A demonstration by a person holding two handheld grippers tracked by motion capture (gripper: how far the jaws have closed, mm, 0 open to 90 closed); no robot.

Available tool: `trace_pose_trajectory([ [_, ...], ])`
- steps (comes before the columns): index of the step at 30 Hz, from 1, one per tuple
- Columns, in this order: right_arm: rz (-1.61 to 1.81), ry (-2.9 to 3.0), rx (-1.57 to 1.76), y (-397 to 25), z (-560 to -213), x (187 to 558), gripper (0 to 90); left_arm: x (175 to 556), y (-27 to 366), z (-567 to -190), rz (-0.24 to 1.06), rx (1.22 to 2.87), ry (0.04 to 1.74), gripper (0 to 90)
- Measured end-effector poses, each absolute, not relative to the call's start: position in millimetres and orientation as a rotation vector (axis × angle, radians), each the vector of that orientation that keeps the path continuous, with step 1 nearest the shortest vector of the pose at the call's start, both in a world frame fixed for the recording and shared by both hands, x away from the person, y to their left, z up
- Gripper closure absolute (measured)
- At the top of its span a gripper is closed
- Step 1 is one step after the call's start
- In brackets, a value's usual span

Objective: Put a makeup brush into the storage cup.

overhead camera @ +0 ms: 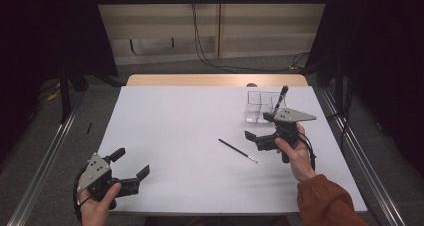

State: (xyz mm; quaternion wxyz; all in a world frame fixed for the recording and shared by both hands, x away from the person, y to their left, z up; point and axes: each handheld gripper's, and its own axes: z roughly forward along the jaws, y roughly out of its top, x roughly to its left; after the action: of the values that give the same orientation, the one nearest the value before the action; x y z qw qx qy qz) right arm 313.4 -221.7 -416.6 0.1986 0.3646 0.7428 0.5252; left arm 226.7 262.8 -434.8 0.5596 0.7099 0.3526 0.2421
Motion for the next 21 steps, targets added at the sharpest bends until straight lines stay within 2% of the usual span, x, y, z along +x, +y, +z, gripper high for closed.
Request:
trace_pose_trajectory([
  [15, 1.411, 2.176, 1.007, -210.6, -409.4, 332.0, 2.3, 226.5, 262.9, -434.9, 0.566, 1.677, 0.831, 1.8],
  [21, 1.283, 2.366, 1.008, -208.4, -409.7, 338.2, 3.6, 226.4, 261.8, -435.0, 0.566, 1.680, 0.834, 1.8],
])
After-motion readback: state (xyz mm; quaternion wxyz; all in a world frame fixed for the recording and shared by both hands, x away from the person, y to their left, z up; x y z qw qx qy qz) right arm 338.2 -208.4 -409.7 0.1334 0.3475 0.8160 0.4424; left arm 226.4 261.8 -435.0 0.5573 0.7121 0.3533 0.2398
